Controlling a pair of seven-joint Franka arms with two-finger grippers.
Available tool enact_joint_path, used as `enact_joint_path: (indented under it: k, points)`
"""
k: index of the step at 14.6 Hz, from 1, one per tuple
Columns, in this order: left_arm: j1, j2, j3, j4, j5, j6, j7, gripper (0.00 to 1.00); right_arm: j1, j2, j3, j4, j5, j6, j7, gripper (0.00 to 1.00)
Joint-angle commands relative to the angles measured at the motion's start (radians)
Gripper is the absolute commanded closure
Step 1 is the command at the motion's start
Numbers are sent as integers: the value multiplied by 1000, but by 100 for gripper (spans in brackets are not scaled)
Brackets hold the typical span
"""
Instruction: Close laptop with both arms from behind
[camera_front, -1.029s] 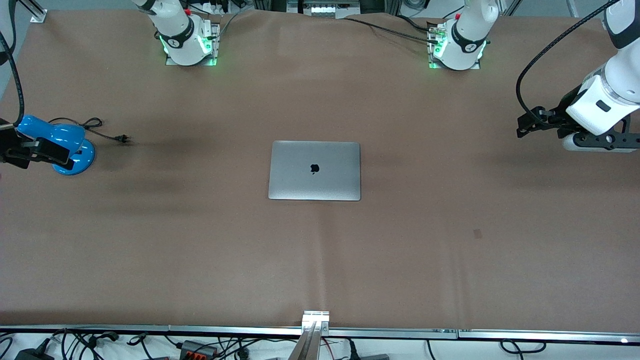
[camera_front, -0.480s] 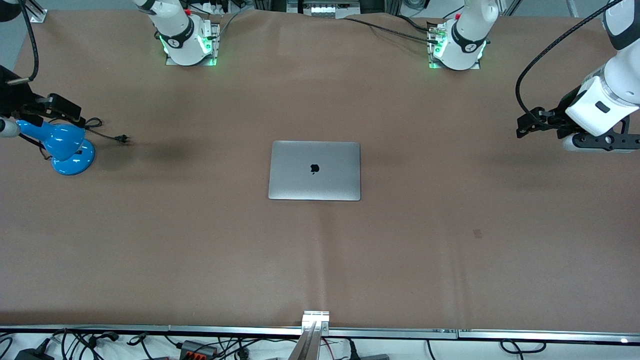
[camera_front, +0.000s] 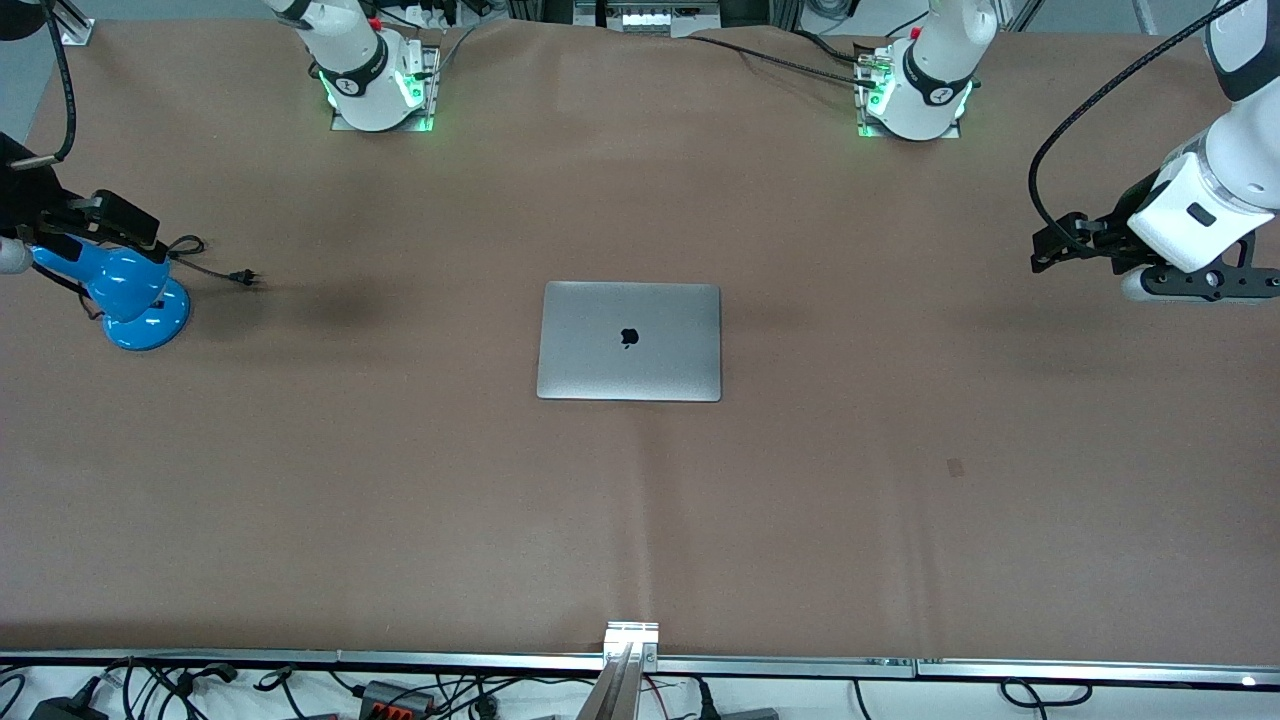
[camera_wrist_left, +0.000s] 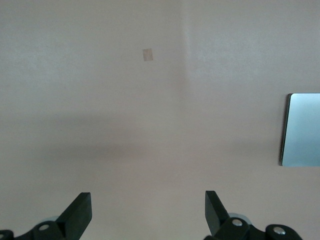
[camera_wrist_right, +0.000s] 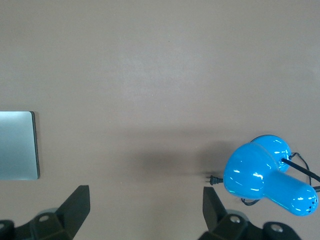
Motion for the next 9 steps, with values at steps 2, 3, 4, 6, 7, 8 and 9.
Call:
enact_joint_path:
  k: [2,3,4,6,7,8,9]
  points:
    - [1,8,-2,22,-8,-20,6,0,-17,-14,16,-15,-7,15,-4,0]
    - [1,8,-2,22,-8,-20,8,0,-17,-14,16,-17,-8,14,0,0]
    - [1,8,-2,22,-8,-20,8,0,-16,-14,16,-17,-7,10,6,0]
    - [1,8,-2,23,-8,-20,9,0,-14,-17,16,-17,-8,1,6,0]
    - [1,8,-2,23,-8,-20,8,0,-14,-17,17,-18,-8,0,8,0]
    - [1,8,-2,23,-8,-20,8,0,-14,-17,18,-18,-8,0,6,0]
    - [1,8,-2,23,-8,-20,8,0,-14,-17,18,-18,-10,1,6,0]
